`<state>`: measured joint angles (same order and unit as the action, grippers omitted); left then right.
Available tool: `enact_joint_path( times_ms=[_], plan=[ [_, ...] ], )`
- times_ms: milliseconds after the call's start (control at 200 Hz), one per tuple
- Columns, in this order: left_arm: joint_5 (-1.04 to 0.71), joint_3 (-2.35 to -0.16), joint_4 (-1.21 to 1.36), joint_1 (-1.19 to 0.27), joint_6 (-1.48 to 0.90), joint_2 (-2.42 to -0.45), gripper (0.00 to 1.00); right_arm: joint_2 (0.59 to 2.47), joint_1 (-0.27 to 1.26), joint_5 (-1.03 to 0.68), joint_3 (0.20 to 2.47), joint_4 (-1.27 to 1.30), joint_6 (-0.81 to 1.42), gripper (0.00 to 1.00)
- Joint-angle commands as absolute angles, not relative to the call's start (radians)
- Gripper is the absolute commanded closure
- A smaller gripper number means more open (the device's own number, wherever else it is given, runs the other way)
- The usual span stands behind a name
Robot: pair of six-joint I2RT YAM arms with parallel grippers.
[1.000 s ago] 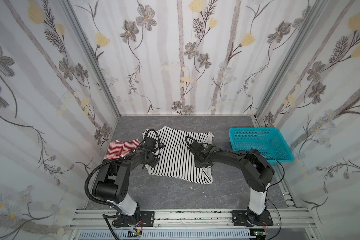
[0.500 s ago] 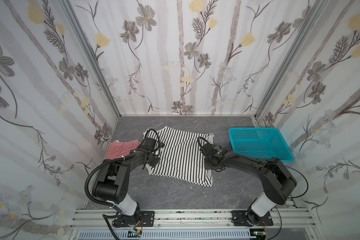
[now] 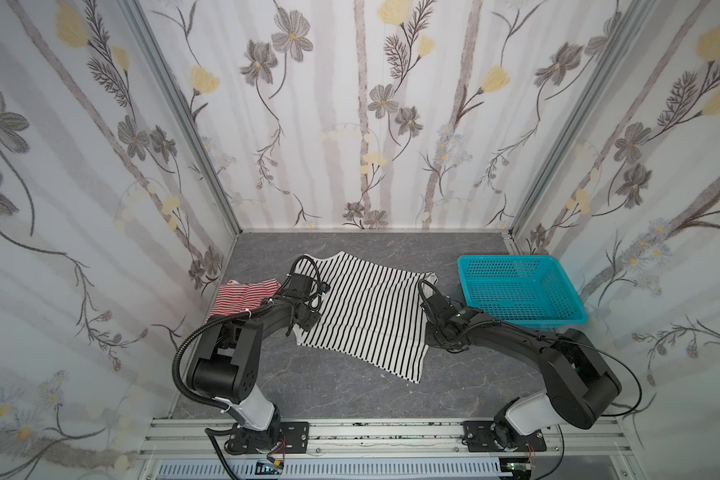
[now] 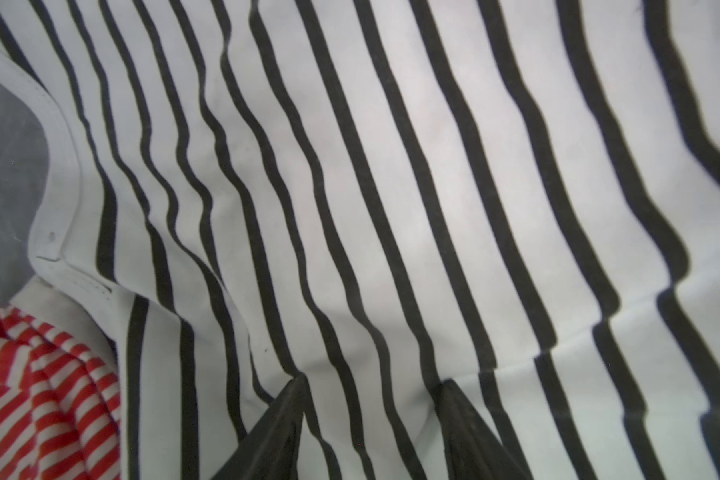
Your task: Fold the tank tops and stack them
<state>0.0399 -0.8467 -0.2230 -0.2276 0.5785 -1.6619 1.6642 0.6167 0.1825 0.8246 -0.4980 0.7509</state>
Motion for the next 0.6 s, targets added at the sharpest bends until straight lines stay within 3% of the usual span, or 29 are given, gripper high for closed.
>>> enact_joint_path(
  times_ms=[0, 350, 595],
  plan=[
    [0.177, -0.881, -0.311, -0.223, 0.623, -1.726, 0.46, 1.682, 0.614, 0.196, 0.885, -0.465, 0.754, 0.68],
    [0.345, -1.226, -0.247, -0.229, 0.609, -1.955, 0.46, 1.975, 0.537, 0.303, 1.288, -0.532, 0.683, 0.67],
    [0.145, -1.119, -0.257, -0.379, 0.537, -1.742, 0.43, 2.139, 0.427, 0.262, 1.498, -0.566, 0.623, 0.67]
  ],
)
